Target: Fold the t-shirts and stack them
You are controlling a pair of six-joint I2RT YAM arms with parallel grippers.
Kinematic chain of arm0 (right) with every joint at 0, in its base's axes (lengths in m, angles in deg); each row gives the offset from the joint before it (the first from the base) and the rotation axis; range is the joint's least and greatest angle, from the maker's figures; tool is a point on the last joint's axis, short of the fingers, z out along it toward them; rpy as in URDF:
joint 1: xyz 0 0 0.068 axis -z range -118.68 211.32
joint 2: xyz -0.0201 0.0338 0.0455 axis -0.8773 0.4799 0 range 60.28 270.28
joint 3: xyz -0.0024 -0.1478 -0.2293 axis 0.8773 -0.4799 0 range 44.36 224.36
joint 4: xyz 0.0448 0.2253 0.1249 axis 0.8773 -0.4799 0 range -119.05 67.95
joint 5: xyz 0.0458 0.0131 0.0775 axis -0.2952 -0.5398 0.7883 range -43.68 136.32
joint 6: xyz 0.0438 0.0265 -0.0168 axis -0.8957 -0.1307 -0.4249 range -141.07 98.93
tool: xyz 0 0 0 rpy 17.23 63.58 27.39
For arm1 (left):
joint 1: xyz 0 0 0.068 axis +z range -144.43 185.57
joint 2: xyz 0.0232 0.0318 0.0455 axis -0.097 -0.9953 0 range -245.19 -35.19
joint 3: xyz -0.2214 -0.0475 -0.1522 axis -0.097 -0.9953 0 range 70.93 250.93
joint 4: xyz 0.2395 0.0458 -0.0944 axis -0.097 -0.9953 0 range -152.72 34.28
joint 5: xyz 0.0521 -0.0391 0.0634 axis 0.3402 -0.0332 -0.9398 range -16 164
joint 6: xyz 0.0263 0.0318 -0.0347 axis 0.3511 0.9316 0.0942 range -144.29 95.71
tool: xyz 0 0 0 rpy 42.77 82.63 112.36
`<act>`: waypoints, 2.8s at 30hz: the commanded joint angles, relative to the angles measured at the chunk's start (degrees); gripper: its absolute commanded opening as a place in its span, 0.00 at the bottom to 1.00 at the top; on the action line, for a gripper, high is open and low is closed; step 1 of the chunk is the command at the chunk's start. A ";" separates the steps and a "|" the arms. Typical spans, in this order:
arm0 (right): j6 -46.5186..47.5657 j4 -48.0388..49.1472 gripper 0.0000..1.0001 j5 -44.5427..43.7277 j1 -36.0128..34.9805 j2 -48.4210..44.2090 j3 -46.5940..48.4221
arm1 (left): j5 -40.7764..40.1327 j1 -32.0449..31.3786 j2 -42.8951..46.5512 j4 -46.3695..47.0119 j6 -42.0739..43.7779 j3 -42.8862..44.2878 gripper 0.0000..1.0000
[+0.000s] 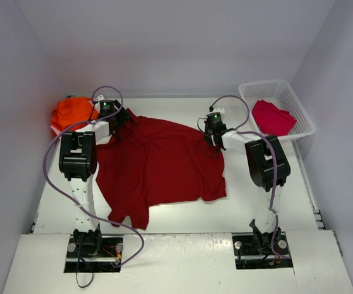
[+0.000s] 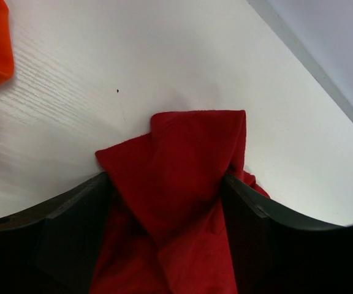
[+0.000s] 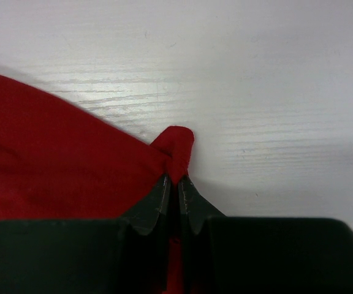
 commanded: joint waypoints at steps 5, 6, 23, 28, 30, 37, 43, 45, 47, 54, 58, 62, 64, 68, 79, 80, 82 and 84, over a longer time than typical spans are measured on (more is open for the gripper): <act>0.99 -0.15 0.00 -1.72 -0.23 0.08 -0.38 | -1.66 0.31 0.95 2.93 1.19 3.81 0.52; 0.91 -0.15 0.00 -1.63 -0.14 0.25 -0.47 | -1.75 0.31 0.95 3.02 1.45 3.98 0.49; 0.99 0.55 0.00 -1.54 -0.23 1.31 -1.26 | -2.36 -0.66 3.50 3.46 5.05 5.48 0.29; 0.99 1.08 0.00 -1.63 -0.14 1.13 -1.61 | -2.45 -0.57 4.12 4.07 6.90 5.30 0.29; 1.08 1.08 0.00 -1.98 -0.23 1.05 -1.61 | -2.28 -0.66 4.38 4.60 7.43 4.95 0.25; 2.05 1.08 0.00 -3.21 -0.14 0.17 -1.44 | 1.24 -0.66 4.82 7.15 8.84 5.83 0.00; 3.45 -1.03 0.00 -4.44 -0.05 -1.94 1.54 | 3.96 -0.66 7.98 9.70 9.63 5.12 0.00; 3.72 -2.00 0.00 -4.18 -0.05 -3.51 2.34 | 5.10 -0.66 9.65 9.79 9.72 5.21 0.00; 3.81 -2.52 0.00 -3.66 -0.14 -4.84 3.13 | 5.89 -0.66 11.41 10.40 9.54 4.78 0.00; 5.65 -6.04 0.00 -4.18 -0.14 -10.73 6.47 | 8.62 -0.66 17.82 11.46 9.98 2.67 0.00; 6.97 -7.53 0.00 -4.97 -0.23 -14.15 7.26 | 9.76 -0.66 21.25 11.72 10.33 1.35 0.00; 7.32 -8.67 0.00 -4.97 -0.23 -18.02 7.35 | 10.55 -0.66 23.71 13.12 9.63 -1.46 0.00; 7.50 -9.38 0.00 -4.80 -0.14 -19.16 7.18 | 10.91 -0.75 24.86 13.30 9.72 -2.17 0.00; 7.76 -10.52 0.00 -5.06 -0.23 -22.50 6.21 | 11.26 -0.92 26.88 12.69 9.89 -4.36 0.00; 5.48 -14.57 0.00 -4.01 -0.49 -31.29 1.73 | 9.50 -2.06 38.39 11.19 11.56 -14.37 0.00; 5.21 -14.65 0.00 -4.09 -0.67 -31.65 1.38 | 9.50 -2.33 39.61 11.11 11.65 -14.82 0.00; 4.34 -16.50 0.00 -3.57 -1.02 -32.70 0.15 | 9.42 -2.85 40.85 9.70 11.83 -15.96 0.00; 3.81 -16.76 0.00 -3.74 -2.07 -33.84 -0.91 | 9.33 -3.03 42.70 9.87 11.30 -17.10 0.00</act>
